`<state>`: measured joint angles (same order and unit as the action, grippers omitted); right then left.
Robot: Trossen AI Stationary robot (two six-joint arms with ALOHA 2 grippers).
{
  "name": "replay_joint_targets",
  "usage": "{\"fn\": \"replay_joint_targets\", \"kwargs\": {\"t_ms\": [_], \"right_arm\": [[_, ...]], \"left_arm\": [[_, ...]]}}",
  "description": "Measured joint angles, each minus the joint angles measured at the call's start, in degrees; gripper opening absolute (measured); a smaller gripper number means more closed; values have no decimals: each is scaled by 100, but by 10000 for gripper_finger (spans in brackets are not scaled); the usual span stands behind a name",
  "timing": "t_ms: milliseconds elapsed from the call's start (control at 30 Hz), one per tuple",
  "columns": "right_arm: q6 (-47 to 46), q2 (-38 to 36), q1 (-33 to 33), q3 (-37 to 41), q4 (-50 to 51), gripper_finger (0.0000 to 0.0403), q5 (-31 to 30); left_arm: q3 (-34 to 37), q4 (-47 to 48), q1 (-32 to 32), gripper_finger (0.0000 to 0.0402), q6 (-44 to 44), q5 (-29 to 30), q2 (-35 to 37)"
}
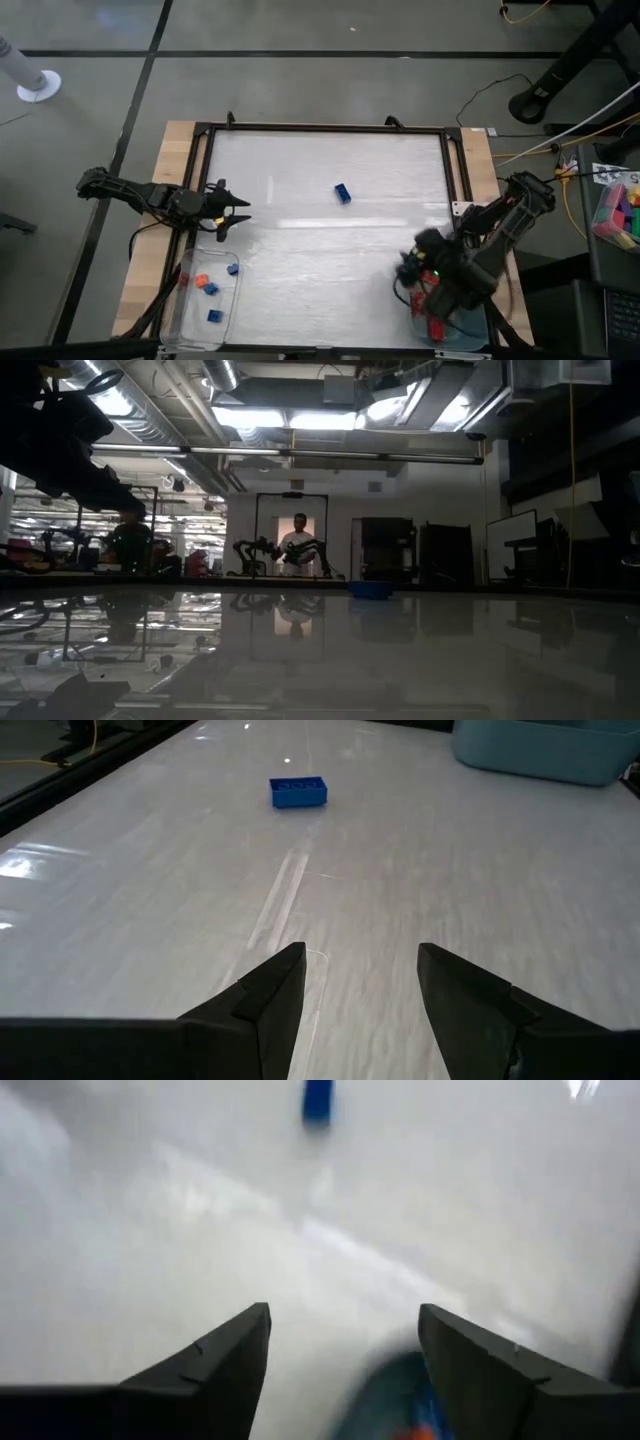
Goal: Sort blocks by size
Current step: Put the large blue game piece into the blue bin
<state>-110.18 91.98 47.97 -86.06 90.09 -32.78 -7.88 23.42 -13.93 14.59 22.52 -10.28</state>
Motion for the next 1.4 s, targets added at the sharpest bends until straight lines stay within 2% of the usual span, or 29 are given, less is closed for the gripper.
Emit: {"fn": "replay_joint_targets", "kwargs": {"t_ms": [133,267,467,700,1000,1400], "right_arm": [[815,-1,-793,0,-35,254,-935],[2093,48,-1867,0,-666,255,-980],[4487,225,-3394,-4,-2149,255,-472],[5909,797,-4680,0,-3173,255,652],[6520,1592,-5361,2,-3972,255,1456],[6912,2183,-5526,2,-4073,255,1742]], "left_arm": [[0,0,0,182,0,0,0],[0,0,0,182,1,0,1],[0,0,0,182,2,0,2],[0,0,0,182,1,1,-13],[2,-2,0,182,1,0,-60],[2,-1,0,182,1,0,-61]]}}
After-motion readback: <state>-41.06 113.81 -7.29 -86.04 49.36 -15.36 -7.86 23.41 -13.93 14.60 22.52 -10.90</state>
